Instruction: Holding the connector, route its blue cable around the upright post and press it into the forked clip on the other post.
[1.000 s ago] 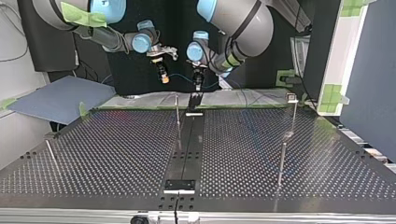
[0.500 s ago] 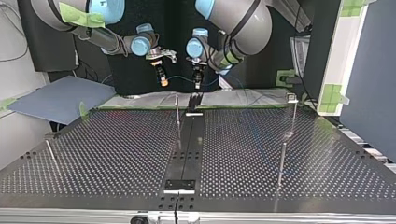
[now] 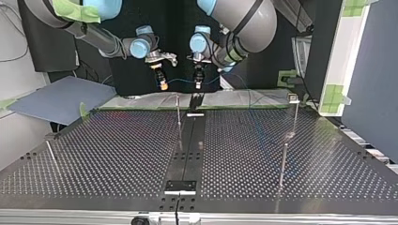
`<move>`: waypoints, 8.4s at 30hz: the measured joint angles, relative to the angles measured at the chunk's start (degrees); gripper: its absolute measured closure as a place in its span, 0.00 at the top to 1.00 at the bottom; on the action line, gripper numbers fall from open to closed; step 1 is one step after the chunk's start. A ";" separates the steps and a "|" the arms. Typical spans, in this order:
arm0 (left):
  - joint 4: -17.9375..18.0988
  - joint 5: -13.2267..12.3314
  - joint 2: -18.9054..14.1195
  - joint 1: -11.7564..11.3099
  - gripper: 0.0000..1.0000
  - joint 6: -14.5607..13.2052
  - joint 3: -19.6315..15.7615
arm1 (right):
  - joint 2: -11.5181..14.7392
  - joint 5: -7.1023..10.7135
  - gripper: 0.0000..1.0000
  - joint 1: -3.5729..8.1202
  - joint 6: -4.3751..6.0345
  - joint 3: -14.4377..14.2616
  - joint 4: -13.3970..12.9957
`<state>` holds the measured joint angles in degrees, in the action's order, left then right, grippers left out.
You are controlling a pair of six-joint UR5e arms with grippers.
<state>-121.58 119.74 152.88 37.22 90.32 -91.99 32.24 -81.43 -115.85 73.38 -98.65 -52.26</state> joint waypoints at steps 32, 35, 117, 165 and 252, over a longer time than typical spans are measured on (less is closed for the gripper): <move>4.04 1.55 -6.72 2.49 0.01 1.17 -4.30 | 6.01 -1.11 0.00 0.85 0.31 -6.72 -2.56; 4.01 1.80 -7.29 2.50 0.01 1.19 -4.31 | 6.81 -1.01 0.00 1.18 0.58 -6.95 -2.73; 0.16 -8.73 -4.00 -4.84 0.05 7.06 2.53 | 4.46 2.98 0.00 4.96 3.94 2.62 3.64; -7.41 -11.03 -4.14 -5.60 0.03 1.42 -0.10 | 6.54 -0.65 0.00 7.59 0.61 3.19 8.69; -4.48 -14.82 -13.30 -5.76 0.08 1.85 -6.58 | 15.03 0.53 0.00 8.71 5.67 -7.63 1.25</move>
<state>-126.06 104.92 139.58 31.46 92.17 -98.56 47.27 -80.90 -107.14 79.05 -106.28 -51.01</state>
